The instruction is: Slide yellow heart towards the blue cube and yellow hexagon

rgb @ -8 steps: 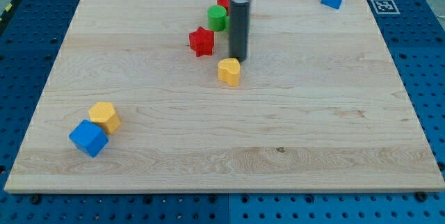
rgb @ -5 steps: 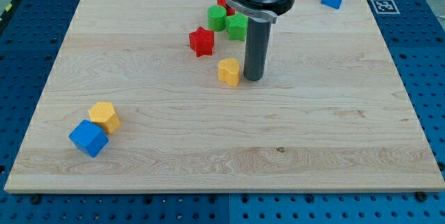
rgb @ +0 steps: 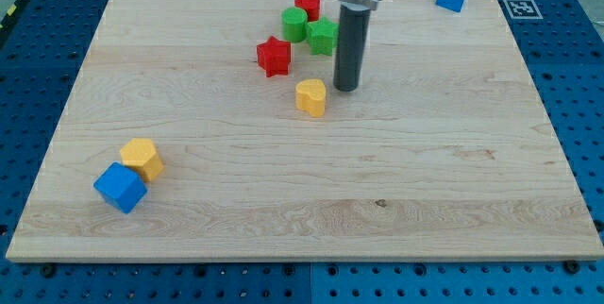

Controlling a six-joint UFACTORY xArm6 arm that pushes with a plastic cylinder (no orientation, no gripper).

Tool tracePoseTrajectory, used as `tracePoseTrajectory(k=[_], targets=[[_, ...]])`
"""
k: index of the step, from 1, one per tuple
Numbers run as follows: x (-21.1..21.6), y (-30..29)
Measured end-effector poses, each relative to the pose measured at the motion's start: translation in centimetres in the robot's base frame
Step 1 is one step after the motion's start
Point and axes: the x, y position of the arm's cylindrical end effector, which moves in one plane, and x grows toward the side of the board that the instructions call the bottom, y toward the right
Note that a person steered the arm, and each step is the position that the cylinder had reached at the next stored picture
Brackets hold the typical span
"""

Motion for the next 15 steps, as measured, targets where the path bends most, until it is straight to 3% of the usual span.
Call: tracePoseTrajectory(k=[1,2,4,6,9,10,11,12,15], targets=[[3.6,-1.2],[4.4,-1.3],[2.0,-1.3],[6.8,-1.5],[6.0,-2.2],[2.7,-0.3],[-1.5,-2.9],[3.8,-5.1],[9.0,-5.1]])
